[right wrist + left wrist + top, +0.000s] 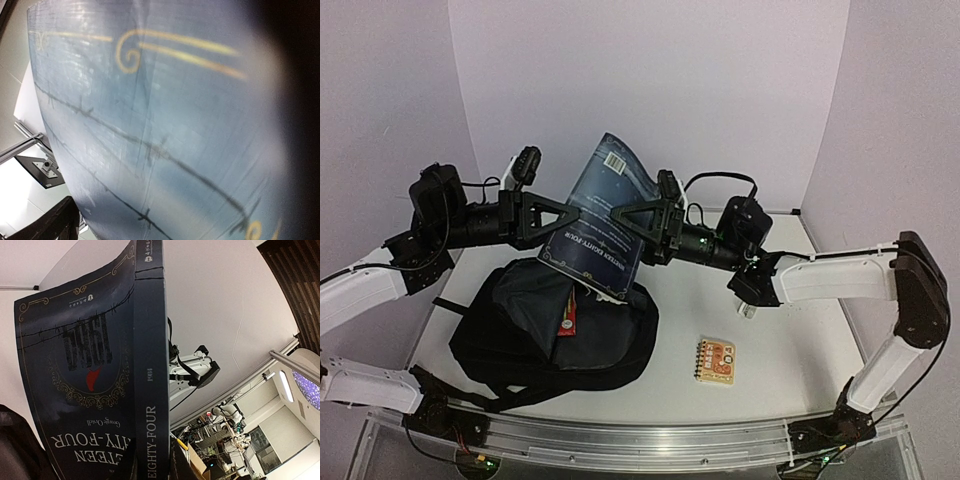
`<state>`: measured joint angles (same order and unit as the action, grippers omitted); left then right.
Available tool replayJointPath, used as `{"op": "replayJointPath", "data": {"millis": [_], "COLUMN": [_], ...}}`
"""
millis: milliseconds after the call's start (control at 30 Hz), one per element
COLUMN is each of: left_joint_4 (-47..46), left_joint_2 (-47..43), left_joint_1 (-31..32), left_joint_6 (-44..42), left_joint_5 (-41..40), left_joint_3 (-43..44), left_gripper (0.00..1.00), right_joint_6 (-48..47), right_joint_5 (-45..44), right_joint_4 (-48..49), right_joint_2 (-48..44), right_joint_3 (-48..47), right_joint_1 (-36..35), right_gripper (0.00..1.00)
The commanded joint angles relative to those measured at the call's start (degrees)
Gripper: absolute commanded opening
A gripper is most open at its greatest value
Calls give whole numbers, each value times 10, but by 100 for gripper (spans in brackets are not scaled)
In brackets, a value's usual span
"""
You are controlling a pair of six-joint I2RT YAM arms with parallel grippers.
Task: Pack the student bag
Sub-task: Pick up the book from the center of the board.
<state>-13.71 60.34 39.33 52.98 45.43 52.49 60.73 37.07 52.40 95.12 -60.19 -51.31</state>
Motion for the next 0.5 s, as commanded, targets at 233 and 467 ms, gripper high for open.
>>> {"op": "replayJointPath", "data": {"millis": [233,467], "left_joint_4": [267,398], "left_joint_2": [-47,-20], "left_joint_1": [-3,-5], "left_joint_6": [-183,-252], "left_joint_5": [-83,-49], "left_joint_3": [156,165], "left_gripper": [0,0], "right_joint_6": [-128,-291], "right_joint_5": [-102,-133], "right_joint_4": [-183,-452], "right_joint_2": [-124,-221], "right_joint_3": [47,4], "right_joint_1": [34,65], "right_gripper": [98,98]}}
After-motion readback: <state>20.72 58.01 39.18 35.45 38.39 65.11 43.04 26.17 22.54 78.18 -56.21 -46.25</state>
